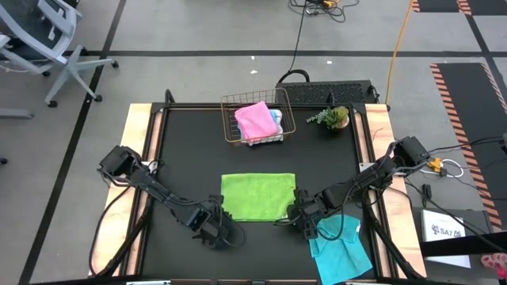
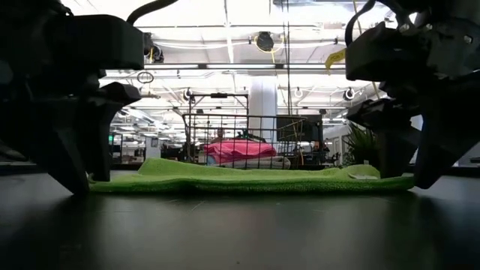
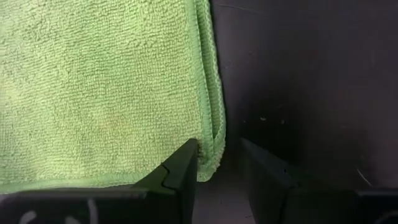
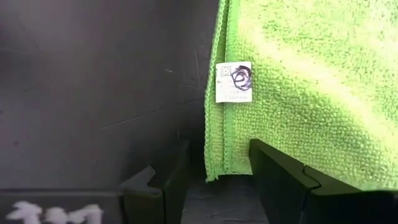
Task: Fold microfiber towels
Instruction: Fold the green microfiber cloth
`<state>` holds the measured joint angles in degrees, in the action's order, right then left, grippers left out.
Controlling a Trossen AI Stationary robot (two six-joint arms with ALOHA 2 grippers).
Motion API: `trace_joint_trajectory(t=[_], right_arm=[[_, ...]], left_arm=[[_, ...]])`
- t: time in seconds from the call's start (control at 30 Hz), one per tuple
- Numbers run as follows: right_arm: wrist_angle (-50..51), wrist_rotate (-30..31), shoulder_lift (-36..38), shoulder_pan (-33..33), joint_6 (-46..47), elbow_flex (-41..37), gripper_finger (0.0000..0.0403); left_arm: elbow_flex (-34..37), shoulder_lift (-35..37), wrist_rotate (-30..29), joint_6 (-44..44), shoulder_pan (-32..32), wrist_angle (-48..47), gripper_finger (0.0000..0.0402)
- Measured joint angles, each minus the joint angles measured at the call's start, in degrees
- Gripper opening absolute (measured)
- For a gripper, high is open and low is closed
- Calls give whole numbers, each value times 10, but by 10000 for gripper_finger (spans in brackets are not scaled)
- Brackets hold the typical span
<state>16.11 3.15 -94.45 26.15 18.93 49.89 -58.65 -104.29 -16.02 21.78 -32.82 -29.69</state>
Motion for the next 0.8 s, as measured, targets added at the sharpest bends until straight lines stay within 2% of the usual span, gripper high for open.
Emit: trace_joint_trajectory(t=[0.17,0.4,0.5,0.6,0.7,0.8], right_arm=[[6,0,0,0,38,0,127],[6,1,0,12,74,0,21],[6,11,0,17,74,0,8],[7,29,0,19,75,0,11],[7,29,0,19,75,-1,3],[7,29,0,17,75,-1,3]], left_arm=[[0,-1,-6,40,0,-1,122],[1,-2,-6,73,0,-1,122],[1,-2,-5,75,1,-1,118],[2,1,1,90,2,0,88],[2,6,14,106,6,1,26],[3,10,16,134,14,-1,11]])
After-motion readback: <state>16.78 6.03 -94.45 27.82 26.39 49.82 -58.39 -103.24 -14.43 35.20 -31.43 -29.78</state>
